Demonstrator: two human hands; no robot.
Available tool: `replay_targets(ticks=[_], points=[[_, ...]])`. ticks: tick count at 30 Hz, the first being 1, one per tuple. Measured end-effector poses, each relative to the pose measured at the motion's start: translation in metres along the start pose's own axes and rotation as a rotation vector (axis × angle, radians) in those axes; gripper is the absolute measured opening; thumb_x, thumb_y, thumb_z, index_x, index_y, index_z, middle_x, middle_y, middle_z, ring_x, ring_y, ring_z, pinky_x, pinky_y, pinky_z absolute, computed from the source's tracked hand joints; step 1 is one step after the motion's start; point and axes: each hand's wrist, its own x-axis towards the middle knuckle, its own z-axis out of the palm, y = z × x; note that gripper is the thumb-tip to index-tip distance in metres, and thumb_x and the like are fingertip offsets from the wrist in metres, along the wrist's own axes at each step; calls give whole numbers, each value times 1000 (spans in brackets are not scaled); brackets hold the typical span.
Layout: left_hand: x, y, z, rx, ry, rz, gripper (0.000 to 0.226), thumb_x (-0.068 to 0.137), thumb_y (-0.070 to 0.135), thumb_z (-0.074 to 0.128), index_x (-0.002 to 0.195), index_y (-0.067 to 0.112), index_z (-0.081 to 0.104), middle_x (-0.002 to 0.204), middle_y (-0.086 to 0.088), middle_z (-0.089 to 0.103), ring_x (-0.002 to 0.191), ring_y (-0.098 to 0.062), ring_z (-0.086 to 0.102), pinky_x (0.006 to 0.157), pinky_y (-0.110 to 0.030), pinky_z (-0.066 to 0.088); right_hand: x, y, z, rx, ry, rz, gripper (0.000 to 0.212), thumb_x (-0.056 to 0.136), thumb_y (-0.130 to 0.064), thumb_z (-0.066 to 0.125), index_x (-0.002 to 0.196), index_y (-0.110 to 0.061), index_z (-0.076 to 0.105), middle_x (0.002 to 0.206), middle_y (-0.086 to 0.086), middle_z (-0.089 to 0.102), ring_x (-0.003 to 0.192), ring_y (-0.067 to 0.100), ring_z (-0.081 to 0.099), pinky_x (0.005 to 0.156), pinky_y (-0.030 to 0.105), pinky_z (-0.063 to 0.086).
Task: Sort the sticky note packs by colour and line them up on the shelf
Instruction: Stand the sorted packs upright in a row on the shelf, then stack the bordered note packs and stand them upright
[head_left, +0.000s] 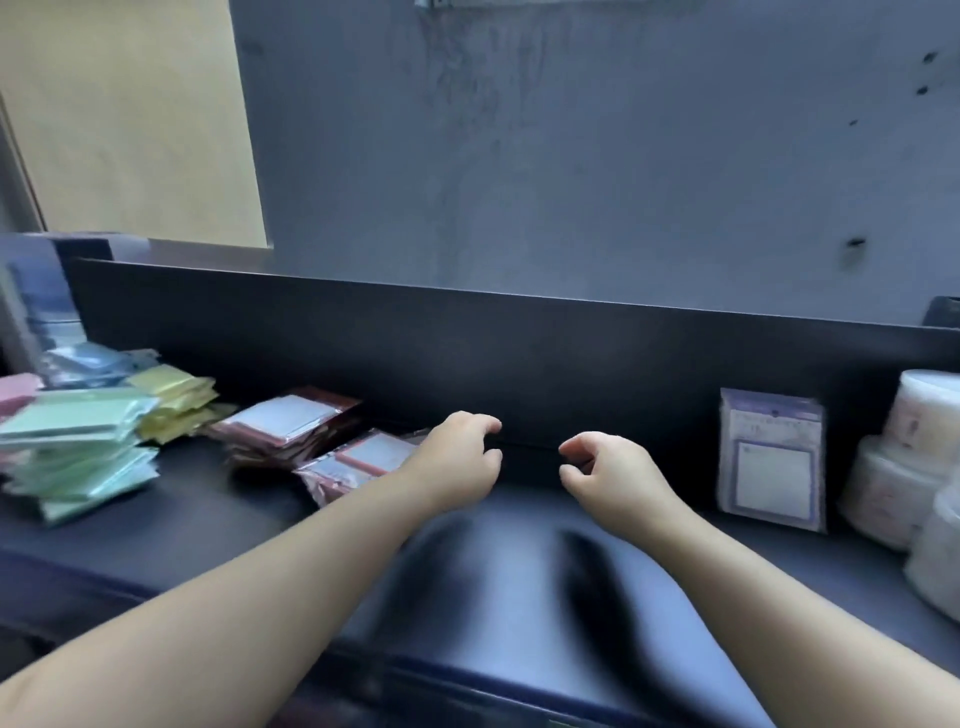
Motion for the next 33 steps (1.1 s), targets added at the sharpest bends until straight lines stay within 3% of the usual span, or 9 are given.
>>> replay_targets(ticks=[7,10,12,18,23,26,29,31,33], points=[[-13,-100,-55,61,-16,-77,45,92,19,43,138,15,45,143,-5,42,134,-21,37,109,-30,31,22,-75,69,-56,-171,31,52,91,-35,55,138,-14,46,135,3,55,120,17,53,96,23,40],[-15,-128,-65,56,-92,-64,19,89,25,48,106,18,55,122,-6,57,119,-25,51,91,-32,42,37,-98,94,18,-189,129,66,92,-40,52,148,-12,29,149,7,38,133,21,41,102,26,34],[-15,-140,-64,46,-149,-18,20,87,33,52,102,20,55,113,-4,61,107,-24,57,84,-33,45,47,-107,109,71,-183,235,68,93,-42,48,149,-12,24,151,9,35,135,25,38,105,28,32],[-9,-156,-55,27,-238,88,50,78,55,49,121,29,49,122,4,57,113,-24,55,96,-42,44,58,-114,130,-81,-104,428,50,85,-46,47,123,-14,51,128,16,51,122,36,43,101,38,39],[3,-166,-54,33,-328,175,51,84,57,45,132,38,42,133,11,51,121,-26,48,102,-43,38,52,-103,117,-35,-151,444,93,51,-80,62,115,-13,60,119,7,61,106,25,60,90,37,51],[2,-171,-55,-86,-237,193,34,94,48,38,107,22,55,110,8,61,108,-23,54,90,-35,42,46,-94,109,3,-158,416,58,74,-59,67,100,-7,66,102,7,70,95,25,66,78,32,50],[1,-173,-61,-310,-187,120,36,100,40,31,81,16,49,80,6,55,86,-19,53,82,-36,41,39,-84,105,64,-151,381,33,85,-44,61,88,-14,72,91,8,74,78,20,67,75,38,52],[-2,-172,-68,-421,-271,94,38,96,51,36,102,21,57,102,9,60,97,-12,55,92,-30,41,36,-81,105,114,-138,385,29,87,-39,59,91,-14,72,91,8,74,79,21,67,81,42,53],[-8,-172,-74,-377,-396,186,53,88,59,51,130,27,47,126,18,48,112,0,50,100,-19,35,34,-79,107,145,-116,405,27,87,-36,58,92,-12,71,92,8,74,87,26,69,83,44,53]])
